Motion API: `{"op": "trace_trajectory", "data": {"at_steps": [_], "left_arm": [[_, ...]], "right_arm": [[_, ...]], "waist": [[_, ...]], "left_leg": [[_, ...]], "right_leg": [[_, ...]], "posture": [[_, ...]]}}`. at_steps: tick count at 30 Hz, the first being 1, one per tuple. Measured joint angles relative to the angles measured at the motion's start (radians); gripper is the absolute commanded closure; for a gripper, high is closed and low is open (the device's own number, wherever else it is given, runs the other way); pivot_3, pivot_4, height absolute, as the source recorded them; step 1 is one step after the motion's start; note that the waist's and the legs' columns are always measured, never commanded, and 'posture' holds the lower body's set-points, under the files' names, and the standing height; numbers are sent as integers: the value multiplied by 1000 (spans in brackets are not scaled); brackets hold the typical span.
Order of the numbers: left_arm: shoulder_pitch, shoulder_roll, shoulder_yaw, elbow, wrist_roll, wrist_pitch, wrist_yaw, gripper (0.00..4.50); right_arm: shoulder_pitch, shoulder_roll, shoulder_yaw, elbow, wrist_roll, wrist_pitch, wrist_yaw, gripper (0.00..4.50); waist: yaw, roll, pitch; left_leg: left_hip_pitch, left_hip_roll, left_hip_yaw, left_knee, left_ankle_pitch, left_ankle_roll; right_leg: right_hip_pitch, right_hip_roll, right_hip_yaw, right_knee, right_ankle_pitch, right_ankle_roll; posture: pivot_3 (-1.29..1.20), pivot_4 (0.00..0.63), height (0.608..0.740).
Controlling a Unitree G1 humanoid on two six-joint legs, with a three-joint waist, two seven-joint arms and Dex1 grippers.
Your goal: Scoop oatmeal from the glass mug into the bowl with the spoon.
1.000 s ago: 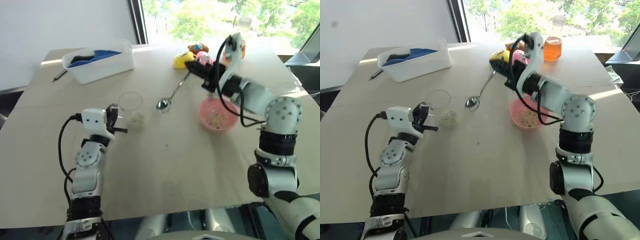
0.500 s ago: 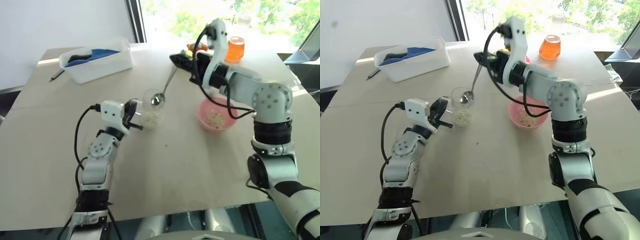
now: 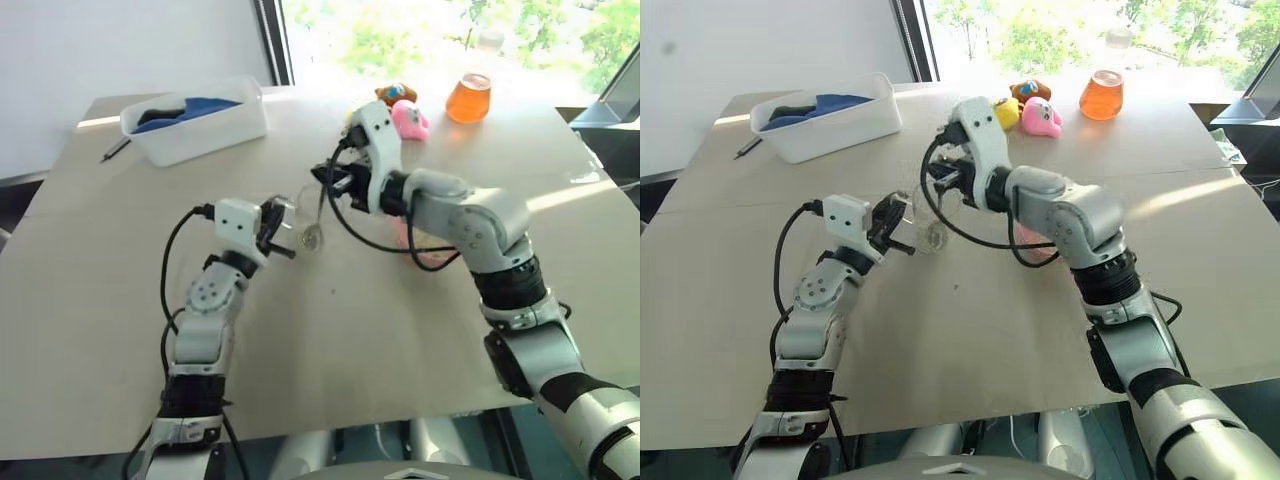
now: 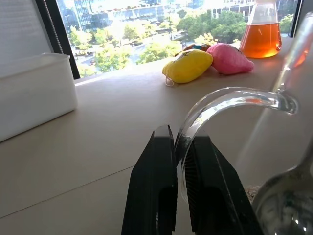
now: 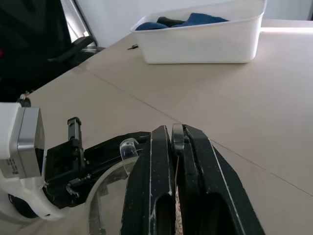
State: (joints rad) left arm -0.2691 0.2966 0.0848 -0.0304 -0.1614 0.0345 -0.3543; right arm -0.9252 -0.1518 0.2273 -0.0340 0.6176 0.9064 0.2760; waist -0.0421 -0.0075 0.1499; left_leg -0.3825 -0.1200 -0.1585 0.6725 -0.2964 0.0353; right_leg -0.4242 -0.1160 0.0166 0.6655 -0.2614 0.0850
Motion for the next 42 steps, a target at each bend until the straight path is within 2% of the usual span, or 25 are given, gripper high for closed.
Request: {"op": "trace_trajectory", "data": {"at_steps": [5,9,14,23,30,35,42], "left_arm": [[-2,-10,-1,3,1,0,1,4189],[-5,-19,-9,16,4,-1,1,4189],[-5,-27,-12,17,7,-5,2,4189],[-12,-52,-6,48,0,-20,12,4189],[-108,-85,-10,141,-1,-29,8,4189],[-136,-110,-12,177,-25,-53,-19,4189],[-180,-128,-14,218,-46,-93,-59,4189]], "right_arm": [[24,57,-49,-14,-5,43,-7,4500],[38,145,-200,15,64,156,-89,4500],[-18,176,-397,56,152,254,-178,4500],[-85,164,-609,56,275,355,-299,4500],[-106,111,-755,95,380,391,-395,4500],[-108,63,-798,102,413,391,-435,4500],[-107,62,-816,102,461,376,-488,4500]], "waist": [[0,0,0],[-1,0,0],[-1,0,0],[-1,0,0],[1,0,0],[-6,0,0],[-14,0,0]], "left_leg": [[0,0,0,1,0,0],[0,0,0,2,0,0],[0,0,0,2,0,0],[0,0,1,2,0,0],[-4,-1,2,8,0,0],[-9,-2,3,11,0,0],[-12,-2,3,13,0,0]], "right_leg": [[0,0,0,1,0,0],[0,0,0,2,0,0],[-1,1,1,4,0,0],[-2,0,2,5,0,0],[-5,-2,3,10,0,0],[-11,-5,4,13,0,0],[-12,-5,4,14,0,0]], "posture": [[0,150,740],[0,150,740],[0,150,740],[0,150,740],[0,150,740],[0,150,740],[0,150,740]]}}
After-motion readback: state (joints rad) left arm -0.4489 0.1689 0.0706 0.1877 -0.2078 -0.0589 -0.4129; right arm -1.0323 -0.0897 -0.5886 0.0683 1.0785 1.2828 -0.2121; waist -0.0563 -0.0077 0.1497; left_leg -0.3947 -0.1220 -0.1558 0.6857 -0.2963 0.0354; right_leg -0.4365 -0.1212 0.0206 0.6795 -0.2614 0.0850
